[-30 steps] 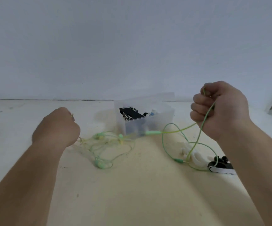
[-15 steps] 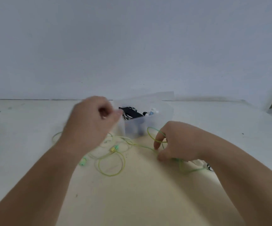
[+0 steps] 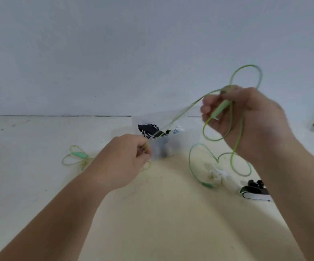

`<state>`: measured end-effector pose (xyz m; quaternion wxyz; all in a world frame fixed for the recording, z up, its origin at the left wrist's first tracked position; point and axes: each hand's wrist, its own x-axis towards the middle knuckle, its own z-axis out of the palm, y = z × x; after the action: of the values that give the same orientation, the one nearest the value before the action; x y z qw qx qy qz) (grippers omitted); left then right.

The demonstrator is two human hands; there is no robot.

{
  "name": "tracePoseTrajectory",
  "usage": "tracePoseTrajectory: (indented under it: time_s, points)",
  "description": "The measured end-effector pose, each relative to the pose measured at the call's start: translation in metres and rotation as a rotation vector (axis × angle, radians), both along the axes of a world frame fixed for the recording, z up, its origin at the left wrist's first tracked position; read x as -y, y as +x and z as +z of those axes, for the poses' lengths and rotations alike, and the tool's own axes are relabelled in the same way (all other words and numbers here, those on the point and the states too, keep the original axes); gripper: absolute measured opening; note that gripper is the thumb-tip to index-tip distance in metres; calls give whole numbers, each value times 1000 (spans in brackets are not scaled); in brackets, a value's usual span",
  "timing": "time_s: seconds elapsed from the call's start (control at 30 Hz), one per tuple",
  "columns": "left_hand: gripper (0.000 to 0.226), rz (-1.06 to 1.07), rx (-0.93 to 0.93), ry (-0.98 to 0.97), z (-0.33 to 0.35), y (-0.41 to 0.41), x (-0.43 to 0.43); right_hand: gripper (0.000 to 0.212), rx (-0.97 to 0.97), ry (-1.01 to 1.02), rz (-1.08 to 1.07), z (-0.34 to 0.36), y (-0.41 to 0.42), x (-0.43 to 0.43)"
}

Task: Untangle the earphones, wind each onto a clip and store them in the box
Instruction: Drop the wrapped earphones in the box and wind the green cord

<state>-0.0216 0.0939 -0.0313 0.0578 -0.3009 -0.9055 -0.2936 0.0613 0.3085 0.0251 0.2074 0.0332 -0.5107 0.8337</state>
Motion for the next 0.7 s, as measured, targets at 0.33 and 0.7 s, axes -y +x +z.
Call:
tracePoseTrajectory:
  time_s: [0.33,0.7]
  points:
    - [28,217,178,-166,9,-12,25,8,-125,-90,1,4,12,-17]
    - [35,2,55,222,9,3,5,11,20,285,354,-2,13,-9]
